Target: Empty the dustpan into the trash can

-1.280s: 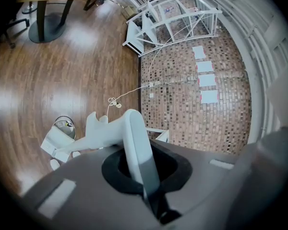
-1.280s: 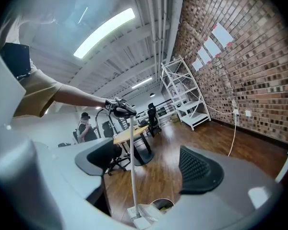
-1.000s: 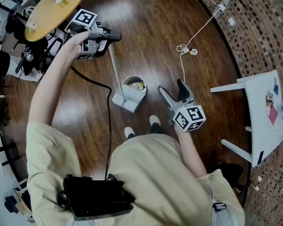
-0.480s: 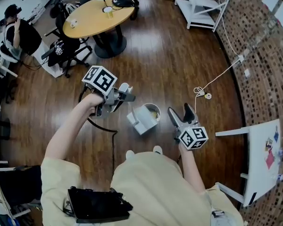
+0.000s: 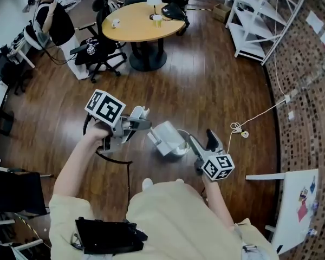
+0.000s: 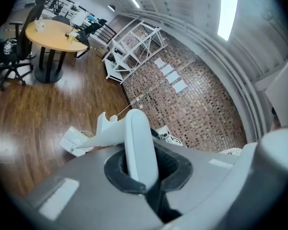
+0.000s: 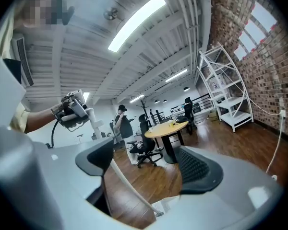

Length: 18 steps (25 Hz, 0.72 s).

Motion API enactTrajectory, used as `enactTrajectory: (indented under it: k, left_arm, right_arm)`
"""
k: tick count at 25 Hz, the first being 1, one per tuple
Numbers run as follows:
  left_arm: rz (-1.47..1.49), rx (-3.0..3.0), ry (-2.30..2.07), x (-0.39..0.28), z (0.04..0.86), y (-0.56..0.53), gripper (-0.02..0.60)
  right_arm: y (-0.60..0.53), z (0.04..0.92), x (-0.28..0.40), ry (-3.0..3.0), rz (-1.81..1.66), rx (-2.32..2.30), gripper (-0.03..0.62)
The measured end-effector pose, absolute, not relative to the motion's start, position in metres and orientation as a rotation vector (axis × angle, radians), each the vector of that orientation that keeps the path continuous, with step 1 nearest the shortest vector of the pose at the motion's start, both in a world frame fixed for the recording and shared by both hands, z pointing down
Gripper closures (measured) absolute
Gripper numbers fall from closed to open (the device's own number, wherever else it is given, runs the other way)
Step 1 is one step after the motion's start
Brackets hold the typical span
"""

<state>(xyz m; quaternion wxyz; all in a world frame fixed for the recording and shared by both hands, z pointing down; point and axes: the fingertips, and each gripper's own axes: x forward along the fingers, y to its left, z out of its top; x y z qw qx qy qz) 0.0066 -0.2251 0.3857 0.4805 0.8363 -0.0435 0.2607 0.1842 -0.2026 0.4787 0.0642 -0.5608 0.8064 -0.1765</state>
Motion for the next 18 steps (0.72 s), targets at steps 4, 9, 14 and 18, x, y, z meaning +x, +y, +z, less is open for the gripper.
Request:
enactTrajectory:
  k: [4, 9, 14, 18]
  left_arm:
    - [0.621, 2.068, -0.174, -0.022, 0.371, -0.209, 0.581]
    - [0.560, 2.055, -0.284, -0.057, 0.372, -0.207, 0.581]
    - [0.486, 2.015, -0.379, -0.089, 0.391, -0.207, 0.581]
    - [0.487, 1.985, -0.469, -0.108, 0.415, -0.204, 0.581]
  right_arm:
    - [-0.205, 0.475, 0.167, 2.486, -0.523, -1.626, 0.180]
    - [-0.210, 0.473, 0.150, 2.539, -0.520, -1.560, 0.184]
    - [-0.214, 0.479, 0.129, 2.594, -0.539, -1.506, 0.184]
    - [-0.214, 0.482, 0.118, 2.629, -0.549, -1.474, 0.184]
